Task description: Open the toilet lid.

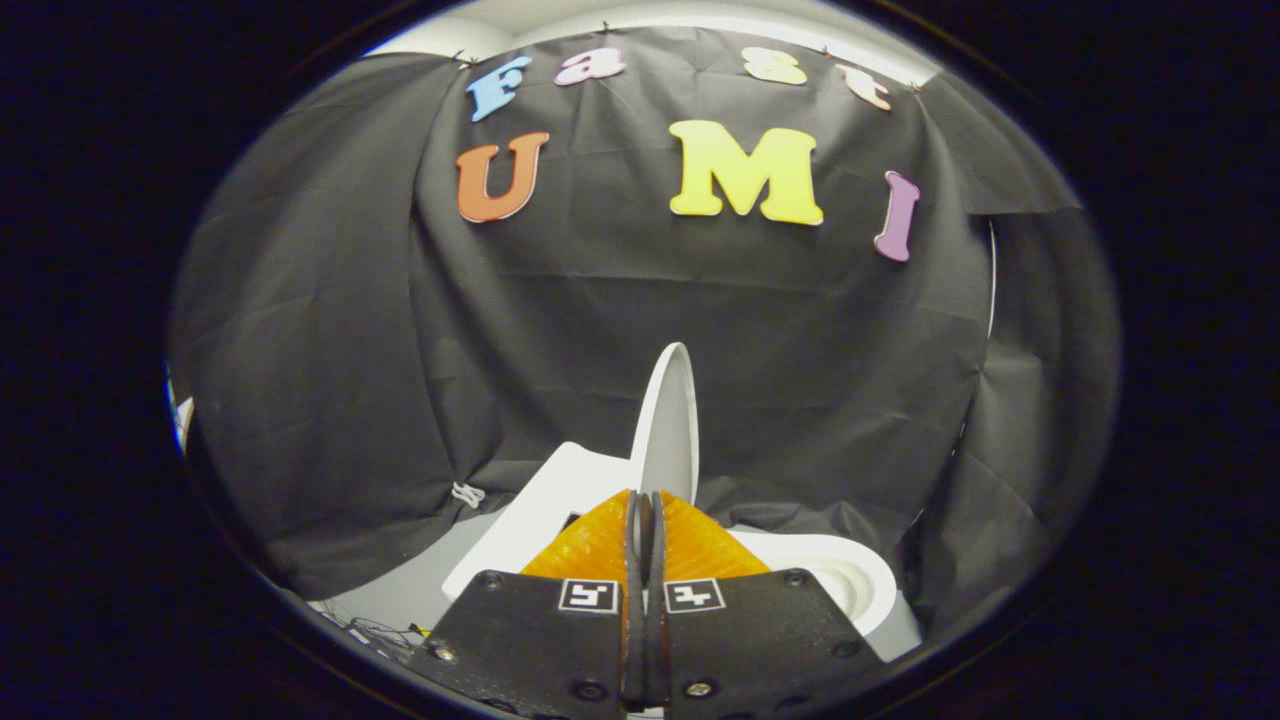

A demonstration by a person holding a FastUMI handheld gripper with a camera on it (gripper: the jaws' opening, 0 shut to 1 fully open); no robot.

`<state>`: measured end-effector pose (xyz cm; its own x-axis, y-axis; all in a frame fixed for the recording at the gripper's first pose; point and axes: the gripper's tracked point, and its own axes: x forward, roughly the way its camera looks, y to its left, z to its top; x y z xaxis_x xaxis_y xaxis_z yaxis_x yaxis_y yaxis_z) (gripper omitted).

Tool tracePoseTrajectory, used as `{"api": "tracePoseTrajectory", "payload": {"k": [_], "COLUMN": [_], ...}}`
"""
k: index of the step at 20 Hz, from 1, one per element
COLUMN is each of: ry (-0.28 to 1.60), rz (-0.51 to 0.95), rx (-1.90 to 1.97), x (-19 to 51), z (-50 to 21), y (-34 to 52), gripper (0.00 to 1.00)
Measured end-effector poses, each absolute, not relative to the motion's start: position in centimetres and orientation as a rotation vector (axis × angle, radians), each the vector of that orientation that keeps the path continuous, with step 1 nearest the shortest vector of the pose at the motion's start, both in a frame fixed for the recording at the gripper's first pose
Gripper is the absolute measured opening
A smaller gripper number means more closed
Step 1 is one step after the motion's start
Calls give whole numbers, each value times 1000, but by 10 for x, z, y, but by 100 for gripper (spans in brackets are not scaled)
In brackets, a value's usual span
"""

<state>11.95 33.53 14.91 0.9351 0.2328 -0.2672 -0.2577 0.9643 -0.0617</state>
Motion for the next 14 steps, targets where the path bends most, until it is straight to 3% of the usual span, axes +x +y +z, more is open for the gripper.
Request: {"api": "tracePoseTrajectory", "payload": {"k": [10, 12, 14], "ry": [245, 266, 265], "rz": [210, 281, 332], "rx": [-292, -305, -284], "x": [115, 113, 108], "z": [139, 131, 131], "y": [377, 393, 397], "gripper": [7, 15, 45]}}
